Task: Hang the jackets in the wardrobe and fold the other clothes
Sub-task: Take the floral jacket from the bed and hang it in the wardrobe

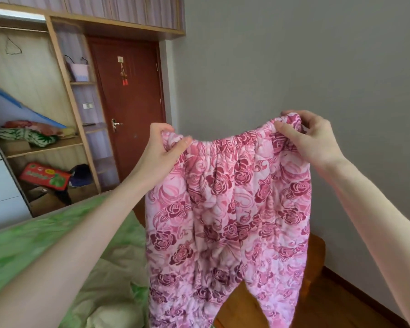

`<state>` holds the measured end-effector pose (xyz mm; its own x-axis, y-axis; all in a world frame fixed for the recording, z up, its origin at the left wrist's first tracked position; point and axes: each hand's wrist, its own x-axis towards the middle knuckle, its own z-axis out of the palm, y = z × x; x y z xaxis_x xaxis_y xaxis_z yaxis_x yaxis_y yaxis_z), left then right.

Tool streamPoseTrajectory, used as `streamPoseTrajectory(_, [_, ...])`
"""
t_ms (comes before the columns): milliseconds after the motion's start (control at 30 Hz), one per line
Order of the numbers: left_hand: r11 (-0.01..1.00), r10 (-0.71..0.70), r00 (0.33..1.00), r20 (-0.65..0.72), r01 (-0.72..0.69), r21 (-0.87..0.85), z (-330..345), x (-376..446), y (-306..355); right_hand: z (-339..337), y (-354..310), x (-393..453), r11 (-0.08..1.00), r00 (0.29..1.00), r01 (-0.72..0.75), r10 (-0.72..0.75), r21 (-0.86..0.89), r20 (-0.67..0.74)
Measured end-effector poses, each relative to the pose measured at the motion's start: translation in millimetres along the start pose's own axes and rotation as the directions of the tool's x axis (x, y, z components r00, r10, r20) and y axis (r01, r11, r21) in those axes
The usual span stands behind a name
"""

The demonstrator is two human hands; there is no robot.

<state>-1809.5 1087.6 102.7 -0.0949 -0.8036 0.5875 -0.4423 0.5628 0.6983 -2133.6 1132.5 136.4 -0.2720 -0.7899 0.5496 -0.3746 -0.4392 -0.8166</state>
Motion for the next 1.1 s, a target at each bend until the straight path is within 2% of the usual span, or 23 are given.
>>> streamPoseTrajectory(100, [0.992, 0.010, 0.989, 0.147, -0.029, 0.125, 23, 19, -2, -10, 23, 21, 0.999, 0.998, 0.030, -0.032, -0.037, -0.048])
streamPoseTrajectory(200, [0.990, 0.010, 0.983, 0.183, -0.035, 0.134, 48, 44, -12, -19, 48, 46, 0.999, 0.997, 0.032, -0.035, -0.043, -0.076])
streamPoseTrajectory(367, [0.990, -0.085, 0.996, -0.002, 0.084, -0.115, 94, 100, -35, -32, 86, 98, 0.992, 0.999, 0.025, -0.022, -0.122, 0.026])
streamPoseTrajectory(467, [0.980, -0.080, 0.995, -0.057, 0.069, -0.184, 123, 130, -52, -33, 108, 135, 0.975, 0.995, 0.052, -0.031, -0.215, 0.096])
streamPoseTrajectory(533, [0.980, -0.075, 0.992, -0.102, 0.054, -0.193, 138, 150, -63, -32, 122, 158, 0.979, 0.993, 0.044, -0.021, -0.202, 0.114])
streamPoseTrajectory(733, [0.996, -0.033, 0.978, -0.207, 0.015, -0.088, 165, 195, -95, -17, 173, 221, 0.997, 0.989, -0.073, 0.070, 0.017, 0.129])
streamPoseTrajectory(1100, [0.985, -0.091, 0.933, -0.348, 0.135, 0.106, 202, 239, -147, 46, 266, 312, 0.982, 0.944, -0.141, 0.094, 0.127, 0.317])
